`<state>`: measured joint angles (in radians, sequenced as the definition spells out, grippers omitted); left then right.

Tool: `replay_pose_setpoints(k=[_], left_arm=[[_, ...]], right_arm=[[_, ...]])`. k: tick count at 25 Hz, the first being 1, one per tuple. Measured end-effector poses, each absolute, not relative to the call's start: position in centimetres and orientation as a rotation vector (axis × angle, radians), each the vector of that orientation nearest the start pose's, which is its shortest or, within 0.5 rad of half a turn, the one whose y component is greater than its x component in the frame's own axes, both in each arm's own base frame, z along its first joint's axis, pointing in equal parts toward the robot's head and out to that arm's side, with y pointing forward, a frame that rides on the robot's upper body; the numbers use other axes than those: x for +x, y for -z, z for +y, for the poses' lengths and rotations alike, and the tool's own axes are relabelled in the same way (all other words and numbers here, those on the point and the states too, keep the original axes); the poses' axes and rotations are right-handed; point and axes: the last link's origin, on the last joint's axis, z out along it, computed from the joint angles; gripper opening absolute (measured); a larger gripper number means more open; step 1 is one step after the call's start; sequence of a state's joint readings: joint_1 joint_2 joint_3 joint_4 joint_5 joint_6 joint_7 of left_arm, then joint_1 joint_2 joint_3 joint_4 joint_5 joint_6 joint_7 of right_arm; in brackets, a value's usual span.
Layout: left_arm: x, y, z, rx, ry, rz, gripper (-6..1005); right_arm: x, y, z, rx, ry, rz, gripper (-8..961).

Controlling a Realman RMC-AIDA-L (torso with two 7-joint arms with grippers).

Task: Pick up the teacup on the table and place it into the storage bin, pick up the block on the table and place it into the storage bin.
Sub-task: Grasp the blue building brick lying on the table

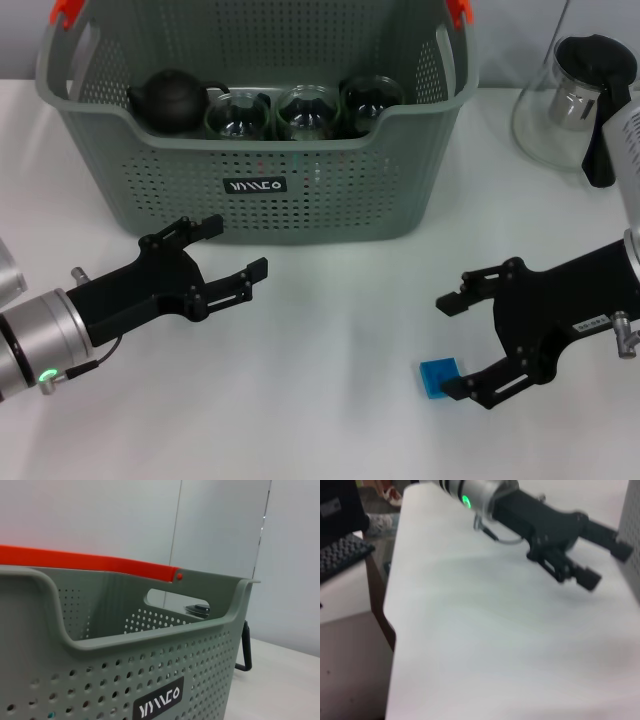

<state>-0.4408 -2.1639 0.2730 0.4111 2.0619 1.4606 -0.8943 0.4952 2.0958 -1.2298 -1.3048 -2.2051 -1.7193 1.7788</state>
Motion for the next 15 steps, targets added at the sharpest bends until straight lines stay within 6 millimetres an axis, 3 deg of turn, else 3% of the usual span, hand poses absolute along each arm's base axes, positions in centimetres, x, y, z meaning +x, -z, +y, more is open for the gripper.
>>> replay_pose_setpoints(k=[6, 15], left_arm=[[-30.8, 3.9, 29.0, -2.378, 0.800, -0.579, 874], [-30.7, 4.1, 29.0, -2.374, 0.812, -0.589, 874]], right_arm=[[19.7, 1.9, 31.7, -3.129, 0.218, 0.159, 942], [20.2, 3.3, 32.2, -3.097, 0.297, 0.083, 940]])
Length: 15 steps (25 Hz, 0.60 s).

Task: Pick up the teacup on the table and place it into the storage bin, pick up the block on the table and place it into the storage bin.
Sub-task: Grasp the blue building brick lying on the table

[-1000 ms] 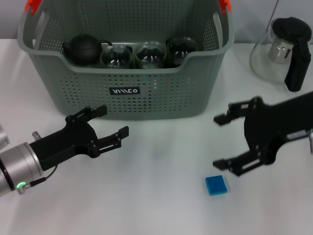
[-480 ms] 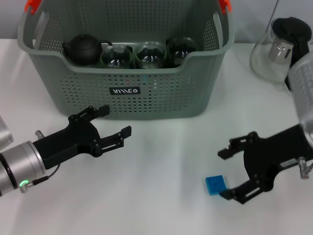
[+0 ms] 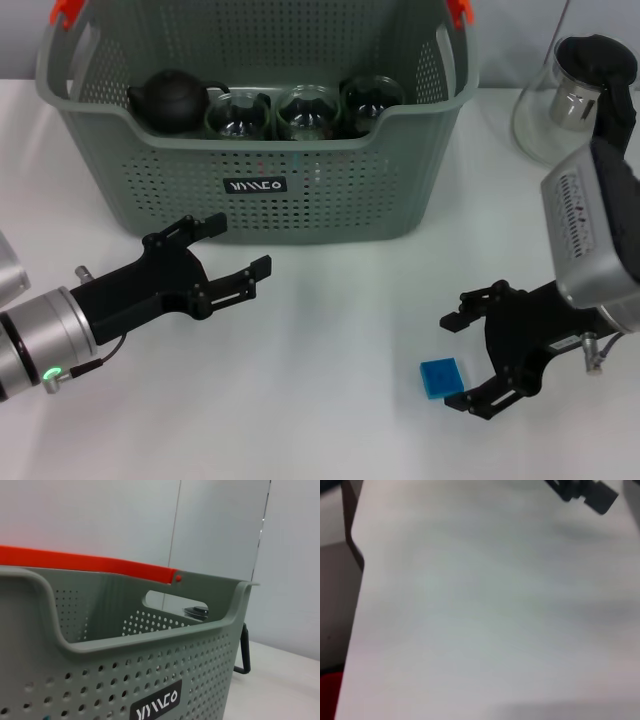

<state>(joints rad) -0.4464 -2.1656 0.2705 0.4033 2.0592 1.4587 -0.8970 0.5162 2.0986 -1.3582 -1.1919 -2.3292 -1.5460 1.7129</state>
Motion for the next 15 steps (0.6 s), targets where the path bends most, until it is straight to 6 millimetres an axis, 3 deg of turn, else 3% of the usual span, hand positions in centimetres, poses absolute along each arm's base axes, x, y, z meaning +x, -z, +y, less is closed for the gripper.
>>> replay_pose_setpoints(k=[15], left_arm=[[-30.9, 4.0, 28.8, -2.367, 0.811, -0.598, 874]], right_arm=[[20.5, 5.6, 32.4, -3.082, 0.388, 0.030, 877]])
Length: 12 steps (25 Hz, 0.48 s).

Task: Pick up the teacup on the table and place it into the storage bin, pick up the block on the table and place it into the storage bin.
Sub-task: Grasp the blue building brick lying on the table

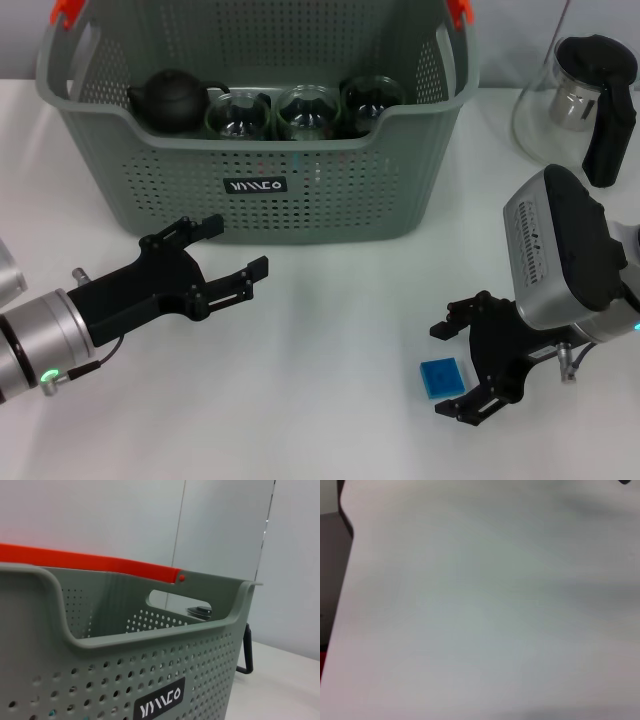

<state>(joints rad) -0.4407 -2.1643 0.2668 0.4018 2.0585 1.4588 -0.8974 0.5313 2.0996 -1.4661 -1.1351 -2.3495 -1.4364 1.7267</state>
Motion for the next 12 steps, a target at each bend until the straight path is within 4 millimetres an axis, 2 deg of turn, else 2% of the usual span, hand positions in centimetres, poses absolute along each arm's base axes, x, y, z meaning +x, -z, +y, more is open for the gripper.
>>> replay_pose_setpoints(k=[12], left_arm=[[-31.02, 4.09, 28.59, -2.366, 0.809, -0.606, 874]], right_arm=[[20.60, 6.39, 32.56, -3.070, 0.409, 0.009, 818]])
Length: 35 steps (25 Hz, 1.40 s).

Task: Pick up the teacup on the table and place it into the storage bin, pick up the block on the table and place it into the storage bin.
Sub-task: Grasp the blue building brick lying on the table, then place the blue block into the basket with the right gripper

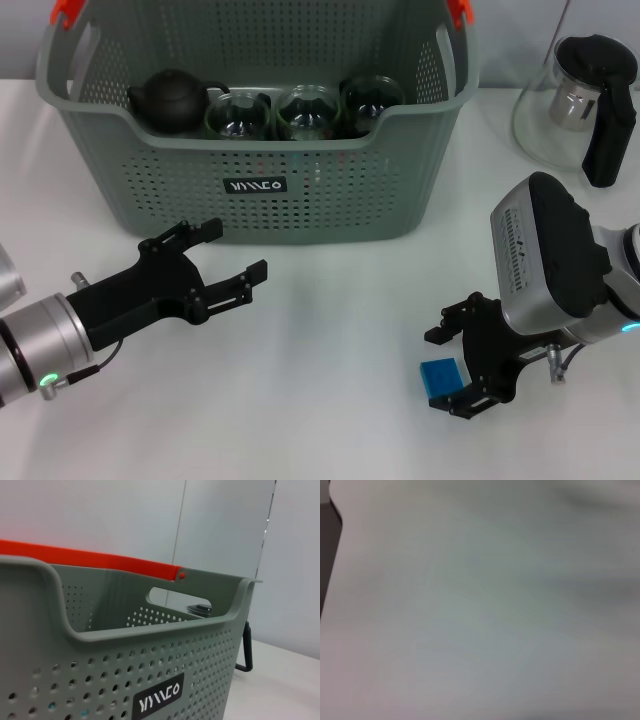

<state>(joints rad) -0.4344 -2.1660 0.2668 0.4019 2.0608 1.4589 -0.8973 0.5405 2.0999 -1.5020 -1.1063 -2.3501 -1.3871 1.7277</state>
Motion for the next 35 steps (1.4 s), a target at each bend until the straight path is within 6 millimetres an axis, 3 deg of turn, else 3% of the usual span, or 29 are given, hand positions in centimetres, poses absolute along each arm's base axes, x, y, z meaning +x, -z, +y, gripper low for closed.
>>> replay_pose_setpoints(k=[21, 35], left_arm=[[-31.0, 4.3, 28.4, -2.370, 0.809, -0.612, 874], [-31.0, 4.2, 28.5, -2.370, 0.813, -0.610, 874]], right_arm=[[20.8, 7.1, 32.8, -3.038, 0.491, 0.040, 686], [20.1, 6.5, 32.9, -3.045, 0.486, 0.079, 435]])
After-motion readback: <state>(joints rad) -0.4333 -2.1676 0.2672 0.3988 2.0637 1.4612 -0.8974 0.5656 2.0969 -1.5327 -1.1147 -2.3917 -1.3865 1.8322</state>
